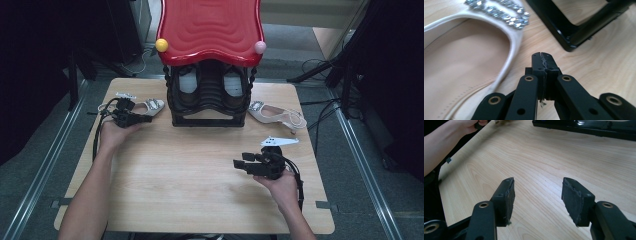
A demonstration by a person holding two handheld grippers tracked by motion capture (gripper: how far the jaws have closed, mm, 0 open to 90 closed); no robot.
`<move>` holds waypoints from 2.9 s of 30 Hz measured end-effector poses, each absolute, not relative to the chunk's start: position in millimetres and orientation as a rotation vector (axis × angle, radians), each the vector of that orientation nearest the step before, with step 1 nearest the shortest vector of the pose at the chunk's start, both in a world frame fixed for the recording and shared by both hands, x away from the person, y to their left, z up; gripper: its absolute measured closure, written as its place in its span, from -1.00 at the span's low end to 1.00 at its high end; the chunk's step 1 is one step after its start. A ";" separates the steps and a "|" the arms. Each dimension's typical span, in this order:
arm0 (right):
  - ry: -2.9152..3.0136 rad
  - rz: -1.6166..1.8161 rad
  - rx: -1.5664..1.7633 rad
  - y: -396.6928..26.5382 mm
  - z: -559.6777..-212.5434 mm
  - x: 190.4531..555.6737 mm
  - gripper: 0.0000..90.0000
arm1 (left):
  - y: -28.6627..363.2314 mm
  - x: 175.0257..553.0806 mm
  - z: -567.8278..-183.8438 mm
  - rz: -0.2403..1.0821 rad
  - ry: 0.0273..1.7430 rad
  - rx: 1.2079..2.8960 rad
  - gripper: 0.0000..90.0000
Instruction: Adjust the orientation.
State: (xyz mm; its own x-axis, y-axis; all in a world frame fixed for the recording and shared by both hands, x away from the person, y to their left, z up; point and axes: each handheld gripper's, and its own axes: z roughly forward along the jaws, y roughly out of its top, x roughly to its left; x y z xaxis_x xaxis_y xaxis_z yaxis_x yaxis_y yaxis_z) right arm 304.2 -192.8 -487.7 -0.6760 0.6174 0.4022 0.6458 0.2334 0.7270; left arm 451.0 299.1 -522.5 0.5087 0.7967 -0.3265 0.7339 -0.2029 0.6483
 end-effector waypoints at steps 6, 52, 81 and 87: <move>-2.434 -1.462 -1.280 -196.4 -488.5 301.0 0.00 | 301.4 455.7 -529.0 0.138 1.282 1.948 1.00; -2.466 -1.420 -1.159 -168.9 -492.4 328.2 -0.01 | 346.2 390.1 -486.8 0.156 1.380 1.851 1.00; -2.477 -1.385 -1.131 -159.8 -494.6 339.5 -0.01 | 416.8 358.2 -502.1 0.203 1.536 1.744 1.00; -2.468 -1.392 -1.159 -166.3 -496.0 335.5 -0.01 | 421.7 369.2 -508.4 0.199 1.542 1.730 1.00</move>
